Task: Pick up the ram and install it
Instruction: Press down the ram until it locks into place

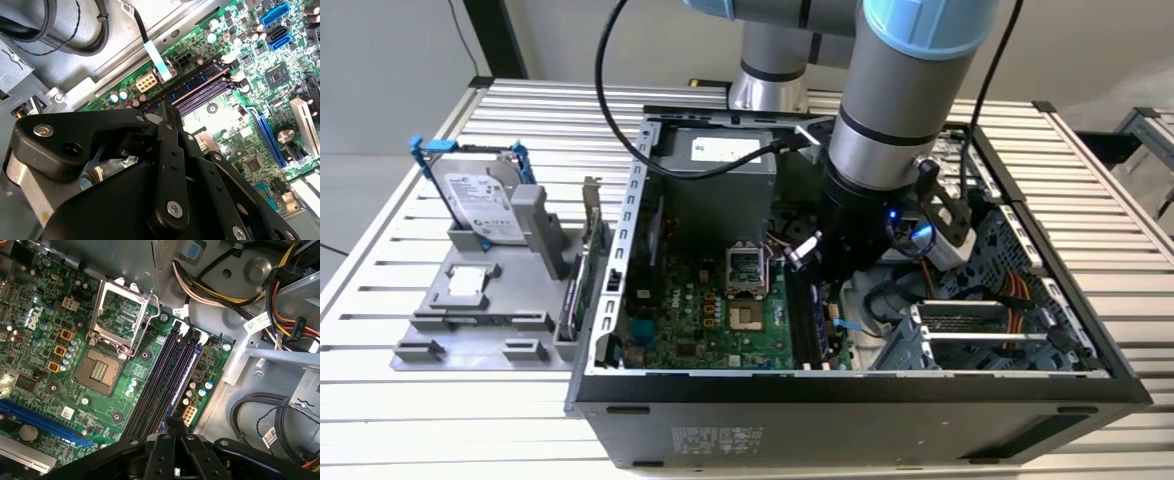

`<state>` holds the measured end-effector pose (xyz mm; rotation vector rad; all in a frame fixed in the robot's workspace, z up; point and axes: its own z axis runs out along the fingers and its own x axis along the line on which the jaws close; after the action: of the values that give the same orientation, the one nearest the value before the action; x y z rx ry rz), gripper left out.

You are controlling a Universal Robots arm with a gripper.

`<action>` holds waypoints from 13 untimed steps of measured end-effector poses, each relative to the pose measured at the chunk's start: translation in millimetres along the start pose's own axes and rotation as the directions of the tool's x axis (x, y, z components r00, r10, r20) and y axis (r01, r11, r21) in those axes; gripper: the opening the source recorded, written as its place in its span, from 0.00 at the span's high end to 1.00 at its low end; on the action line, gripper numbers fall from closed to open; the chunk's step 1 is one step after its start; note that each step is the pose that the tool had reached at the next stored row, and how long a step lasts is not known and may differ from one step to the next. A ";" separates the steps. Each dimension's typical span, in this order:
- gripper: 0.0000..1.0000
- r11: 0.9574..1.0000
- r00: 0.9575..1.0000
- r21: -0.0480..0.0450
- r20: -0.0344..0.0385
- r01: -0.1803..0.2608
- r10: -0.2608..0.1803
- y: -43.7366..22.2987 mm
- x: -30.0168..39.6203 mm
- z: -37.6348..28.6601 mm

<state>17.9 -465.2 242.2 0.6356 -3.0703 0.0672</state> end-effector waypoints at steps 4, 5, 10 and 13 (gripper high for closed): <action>1.00 1.000 1.000 0.000 0.000 0.007 -0.007 0.0 0.0 -0.3; 1.00 1.000 1.000 0.000 0.000 0.009 -0.009 0.0 0.0 -0.4; 1.00 1.000 1.000 0.000 0.001 0.024 -0.024 0.0 0.0 -0.4; 1.00 0.999 0.999 0.001 0.001 0.033 -0.033 0.0 0.0 -0.4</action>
<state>17.9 -465.2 242.6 0.6857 -3.0602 0.0675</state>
